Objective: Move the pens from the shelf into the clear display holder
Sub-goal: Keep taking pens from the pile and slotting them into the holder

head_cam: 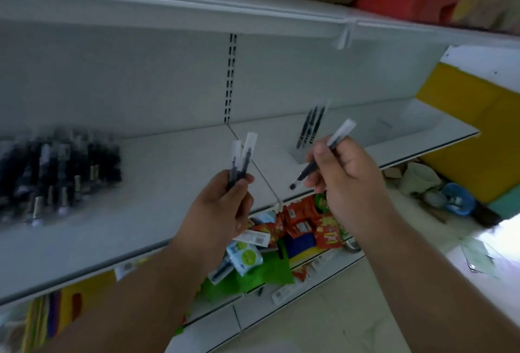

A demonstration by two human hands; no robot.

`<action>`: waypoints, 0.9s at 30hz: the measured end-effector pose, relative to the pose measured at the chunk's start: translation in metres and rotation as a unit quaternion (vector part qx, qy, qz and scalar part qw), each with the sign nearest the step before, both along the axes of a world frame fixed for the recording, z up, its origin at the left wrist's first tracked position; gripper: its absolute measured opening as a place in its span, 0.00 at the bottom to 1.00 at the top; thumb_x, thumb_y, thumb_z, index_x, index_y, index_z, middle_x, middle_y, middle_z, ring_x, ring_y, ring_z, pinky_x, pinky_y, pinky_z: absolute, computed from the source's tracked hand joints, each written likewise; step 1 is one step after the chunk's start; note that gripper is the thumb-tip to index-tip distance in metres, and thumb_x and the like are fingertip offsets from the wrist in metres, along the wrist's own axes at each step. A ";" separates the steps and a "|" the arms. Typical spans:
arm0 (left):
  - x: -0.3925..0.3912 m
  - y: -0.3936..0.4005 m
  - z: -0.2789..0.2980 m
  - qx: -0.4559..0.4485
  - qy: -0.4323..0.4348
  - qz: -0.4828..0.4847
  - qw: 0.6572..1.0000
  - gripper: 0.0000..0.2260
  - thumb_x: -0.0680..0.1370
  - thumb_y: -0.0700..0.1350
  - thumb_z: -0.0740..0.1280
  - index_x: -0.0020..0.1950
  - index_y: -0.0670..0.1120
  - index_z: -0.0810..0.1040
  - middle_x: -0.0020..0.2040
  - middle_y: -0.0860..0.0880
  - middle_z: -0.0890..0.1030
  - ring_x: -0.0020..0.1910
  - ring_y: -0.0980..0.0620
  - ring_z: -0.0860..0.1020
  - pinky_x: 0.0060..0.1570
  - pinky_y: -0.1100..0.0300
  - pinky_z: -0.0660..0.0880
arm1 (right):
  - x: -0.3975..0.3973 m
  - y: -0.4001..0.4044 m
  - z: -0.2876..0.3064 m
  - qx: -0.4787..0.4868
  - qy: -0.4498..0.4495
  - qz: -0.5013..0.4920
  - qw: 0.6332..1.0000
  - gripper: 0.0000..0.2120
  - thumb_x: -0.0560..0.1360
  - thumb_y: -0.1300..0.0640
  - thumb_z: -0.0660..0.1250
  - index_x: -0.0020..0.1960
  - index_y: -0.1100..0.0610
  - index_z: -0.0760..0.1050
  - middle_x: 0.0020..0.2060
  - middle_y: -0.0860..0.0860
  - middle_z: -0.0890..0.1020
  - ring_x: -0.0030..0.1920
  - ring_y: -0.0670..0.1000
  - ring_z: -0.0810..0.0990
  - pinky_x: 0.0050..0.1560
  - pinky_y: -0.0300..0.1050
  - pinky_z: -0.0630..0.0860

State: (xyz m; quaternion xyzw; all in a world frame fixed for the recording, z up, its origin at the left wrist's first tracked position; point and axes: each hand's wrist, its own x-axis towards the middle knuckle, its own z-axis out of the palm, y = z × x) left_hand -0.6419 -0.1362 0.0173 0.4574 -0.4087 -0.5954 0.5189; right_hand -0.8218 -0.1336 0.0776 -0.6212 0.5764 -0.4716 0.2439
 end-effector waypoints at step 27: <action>-0.179 -0.101 -0.001 0.008 0.059 0.248 0.967 0.11 0.84 0.38 0.56 0.49 0.43 0.77 0.29 0.49 0.64 0.24 0.54 0.58 0.23 0.61 0.55 | -0.170 -0.217 -0.006 -0.003 0.076 0.166 0.983 0.05 0.79 0.56 0.66 0.46 0.48 0.74 0.39 0.45 0.82 0.42 0.46 0.83 0.50 0.54 0.80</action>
